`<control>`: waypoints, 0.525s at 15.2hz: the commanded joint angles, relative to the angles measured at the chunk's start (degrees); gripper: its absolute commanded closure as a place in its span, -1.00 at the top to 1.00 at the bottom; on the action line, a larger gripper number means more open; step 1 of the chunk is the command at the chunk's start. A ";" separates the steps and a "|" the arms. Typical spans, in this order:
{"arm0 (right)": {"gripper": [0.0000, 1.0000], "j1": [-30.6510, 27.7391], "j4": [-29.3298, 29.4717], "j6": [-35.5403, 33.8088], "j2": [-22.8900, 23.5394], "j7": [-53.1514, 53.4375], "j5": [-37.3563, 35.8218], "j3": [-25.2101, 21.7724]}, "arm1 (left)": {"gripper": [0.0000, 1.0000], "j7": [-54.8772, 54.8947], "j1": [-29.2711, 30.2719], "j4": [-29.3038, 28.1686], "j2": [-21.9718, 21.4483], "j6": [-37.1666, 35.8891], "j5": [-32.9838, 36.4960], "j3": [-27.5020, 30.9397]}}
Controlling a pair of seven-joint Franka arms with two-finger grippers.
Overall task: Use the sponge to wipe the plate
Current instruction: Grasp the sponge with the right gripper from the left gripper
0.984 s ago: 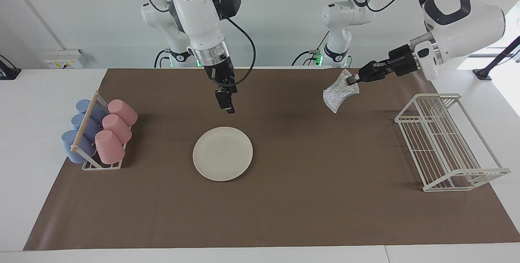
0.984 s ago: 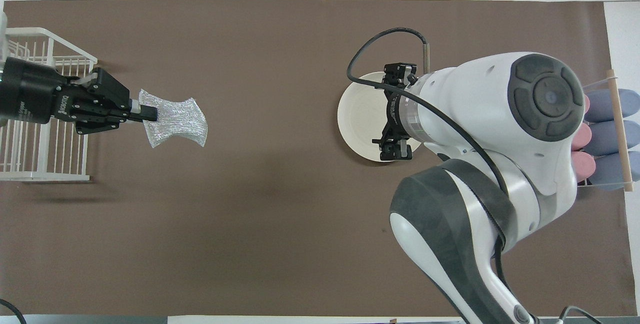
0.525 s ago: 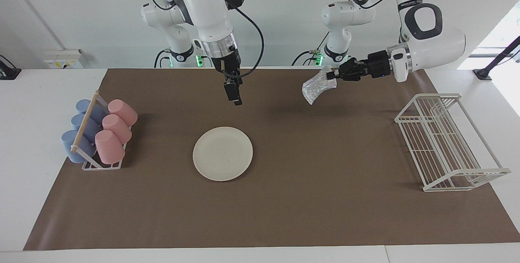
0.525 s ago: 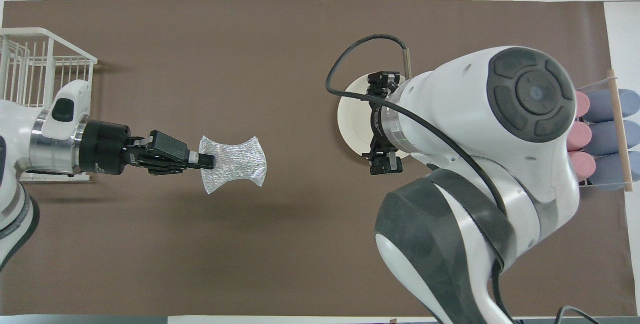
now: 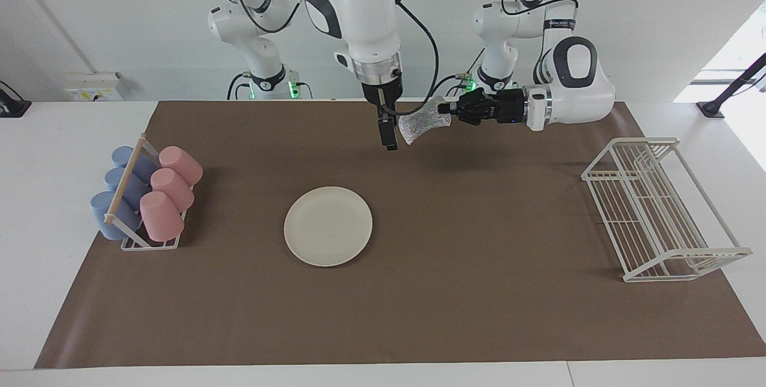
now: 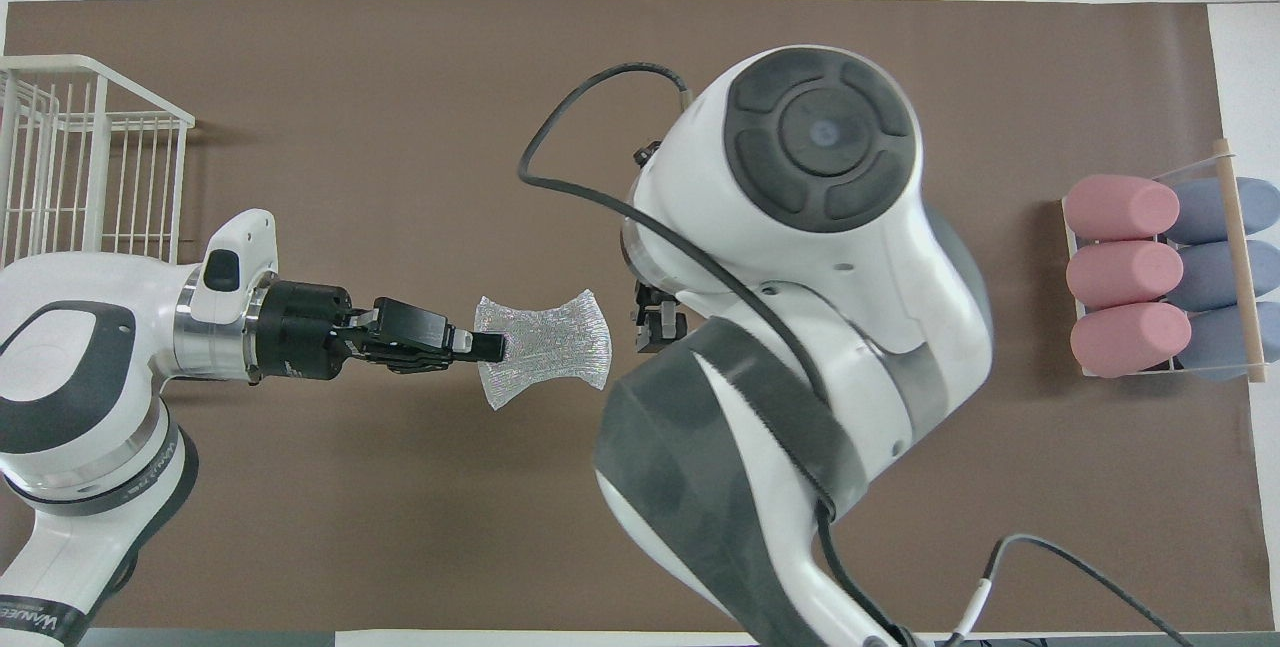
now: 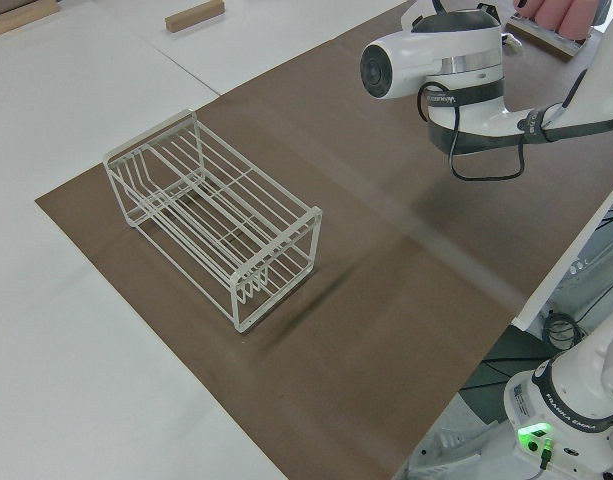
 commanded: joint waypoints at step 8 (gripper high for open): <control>1.00 2.92 -6.87 0.53 -3.93 -0.24 -0.84 0.20 | -1.00 1.05 -3.66 -3.26 -2.99 4.13 -5.69 0.57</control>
